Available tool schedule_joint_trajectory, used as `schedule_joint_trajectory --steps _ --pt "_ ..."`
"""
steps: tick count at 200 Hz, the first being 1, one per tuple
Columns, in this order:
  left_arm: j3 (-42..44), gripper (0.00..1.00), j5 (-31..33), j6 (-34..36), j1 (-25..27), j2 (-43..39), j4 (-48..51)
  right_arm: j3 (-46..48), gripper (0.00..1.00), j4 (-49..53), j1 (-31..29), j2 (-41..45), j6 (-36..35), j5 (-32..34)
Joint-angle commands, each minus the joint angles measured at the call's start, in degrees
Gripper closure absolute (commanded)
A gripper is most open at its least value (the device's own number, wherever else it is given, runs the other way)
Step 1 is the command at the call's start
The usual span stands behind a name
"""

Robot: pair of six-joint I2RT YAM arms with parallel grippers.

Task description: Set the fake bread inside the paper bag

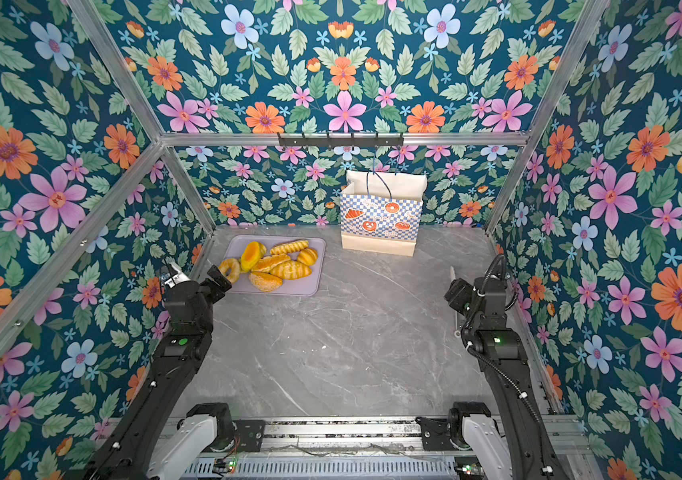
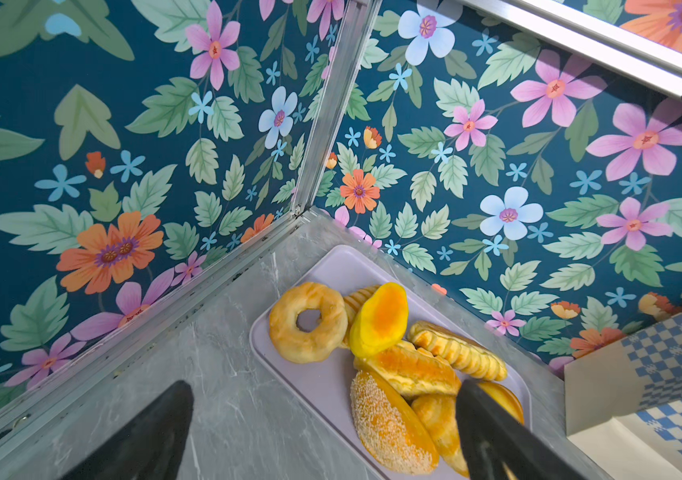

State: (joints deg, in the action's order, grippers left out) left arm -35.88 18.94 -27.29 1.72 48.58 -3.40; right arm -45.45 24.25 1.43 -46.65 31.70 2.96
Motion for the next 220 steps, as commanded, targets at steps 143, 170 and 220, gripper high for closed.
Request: schedule_joint_trajectory --steps 143,170,220 --pt "-12.21 0.22 -27.81 -8.78 13.21 16.09 17.14 -14.81 0.33 8.12 -7.02 -18.68 6.09 -19.81" --pt "-14.25 0.22 -25.28 -10.59 22.5 21.67 12.38 -26.47 0.31 10.9 -7.05 -24.51 5.11 -14.73" --pt "-25.66 0.21 -21.33 -7.88 33.0 32.87 11.92 -54.21 0.35 14.72 -6.03 -41.47 3.28 -8.73"
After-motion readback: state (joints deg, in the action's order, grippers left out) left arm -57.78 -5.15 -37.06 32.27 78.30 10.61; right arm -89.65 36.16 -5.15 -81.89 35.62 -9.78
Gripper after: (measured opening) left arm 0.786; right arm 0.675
